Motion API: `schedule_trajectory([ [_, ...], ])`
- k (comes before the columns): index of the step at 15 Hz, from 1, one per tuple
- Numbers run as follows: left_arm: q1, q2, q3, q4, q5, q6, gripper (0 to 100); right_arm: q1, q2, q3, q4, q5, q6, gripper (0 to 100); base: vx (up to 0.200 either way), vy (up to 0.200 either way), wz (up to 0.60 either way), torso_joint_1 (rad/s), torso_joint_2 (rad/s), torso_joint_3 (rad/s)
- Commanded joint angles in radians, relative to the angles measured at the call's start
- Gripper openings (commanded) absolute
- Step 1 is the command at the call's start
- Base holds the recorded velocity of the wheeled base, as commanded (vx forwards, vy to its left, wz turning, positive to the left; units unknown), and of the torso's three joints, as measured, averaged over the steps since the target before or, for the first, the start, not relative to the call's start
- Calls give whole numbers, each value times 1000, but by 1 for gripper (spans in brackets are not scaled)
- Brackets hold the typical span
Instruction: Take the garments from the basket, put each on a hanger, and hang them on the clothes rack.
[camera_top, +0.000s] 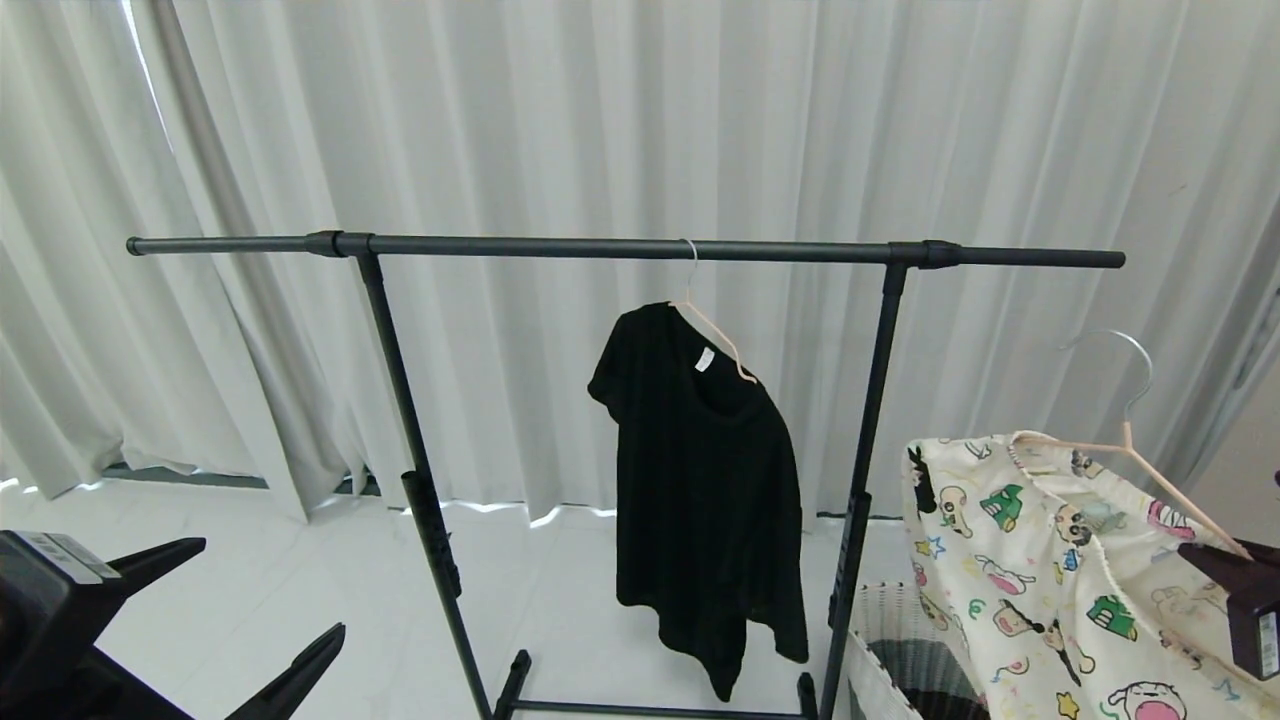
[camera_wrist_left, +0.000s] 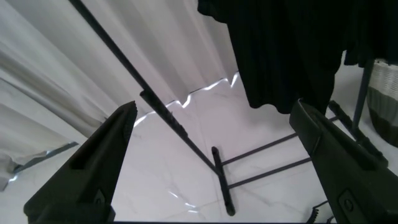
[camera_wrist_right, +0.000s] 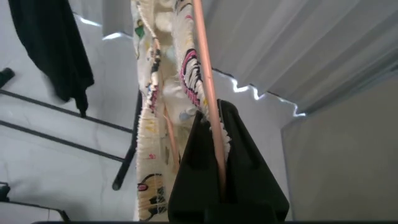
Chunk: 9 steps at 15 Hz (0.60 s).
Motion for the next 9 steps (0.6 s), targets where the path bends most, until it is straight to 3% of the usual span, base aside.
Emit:
schedule_trajectory([
  [1,0,0,-4,1,1,1,100,9,4,-31,-3,47,0,0,0,0,0,0,0,0],
  [5,0,1,-9,1,18,1,100,38,51,-99,-20,77,14,0,0,0,0,0,0,0],
  [9,0,1,-9,1,19,1,100,111,119,-115,-110,76,37,0,200,0,0,-4,-1,6],
])
